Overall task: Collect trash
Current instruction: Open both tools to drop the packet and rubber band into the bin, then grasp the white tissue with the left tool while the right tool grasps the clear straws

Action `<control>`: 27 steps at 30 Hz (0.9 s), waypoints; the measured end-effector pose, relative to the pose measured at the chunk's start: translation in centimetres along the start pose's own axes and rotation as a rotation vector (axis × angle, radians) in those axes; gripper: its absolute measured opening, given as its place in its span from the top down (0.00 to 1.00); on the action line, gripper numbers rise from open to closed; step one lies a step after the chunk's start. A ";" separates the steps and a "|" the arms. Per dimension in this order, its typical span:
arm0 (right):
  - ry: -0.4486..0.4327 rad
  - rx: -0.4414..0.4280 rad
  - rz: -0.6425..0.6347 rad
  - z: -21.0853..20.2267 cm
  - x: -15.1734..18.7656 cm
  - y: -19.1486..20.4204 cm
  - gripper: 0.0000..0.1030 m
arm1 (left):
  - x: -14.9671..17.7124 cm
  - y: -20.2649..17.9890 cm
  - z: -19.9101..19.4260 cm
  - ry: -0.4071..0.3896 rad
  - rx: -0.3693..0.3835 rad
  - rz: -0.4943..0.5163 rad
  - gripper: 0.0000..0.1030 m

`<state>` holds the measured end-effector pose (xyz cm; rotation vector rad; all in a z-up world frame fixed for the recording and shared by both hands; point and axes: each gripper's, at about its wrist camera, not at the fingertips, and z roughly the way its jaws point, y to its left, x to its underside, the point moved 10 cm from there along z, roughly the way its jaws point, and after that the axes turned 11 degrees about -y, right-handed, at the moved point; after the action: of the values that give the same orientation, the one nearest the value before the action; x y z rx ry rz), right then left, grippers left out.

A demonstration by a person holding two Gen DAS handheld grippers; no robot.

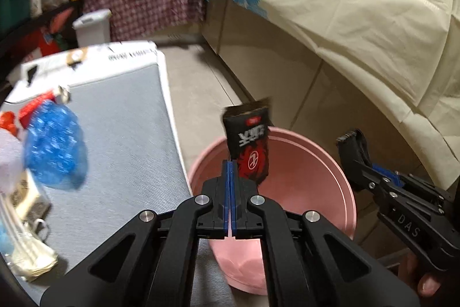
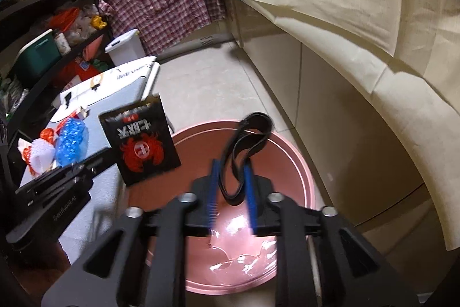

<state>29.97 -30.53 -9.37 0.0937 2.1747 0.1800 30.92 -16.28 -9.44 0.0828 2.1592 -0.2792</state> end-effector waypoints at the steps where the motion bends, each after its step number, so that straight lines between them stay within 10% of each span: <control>1: -0.003 0.005 0.001 0.0 0.0 -0.1 0.65 | 0.1 0.1 0.1 0.004 0.002 -0.008 0.98; 6: -0.012 0.020 -0.012 -0.2 0.0 -0.3 0.52 | 0.1 0.8 -0.6 -0.006 0.002 -0.042 0.75; 27: -0.234 -0.064 -0.082 -7.2 -2.5 3.4 0.70 | -2.7 4.6 -15.7 -0.202 -0.039 -0.019 0.73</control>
<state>25.49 -28.21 -2.74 -0.0114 1.9345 0.1826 20.60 -8.07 0.60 0.0116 1.9646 -0.2454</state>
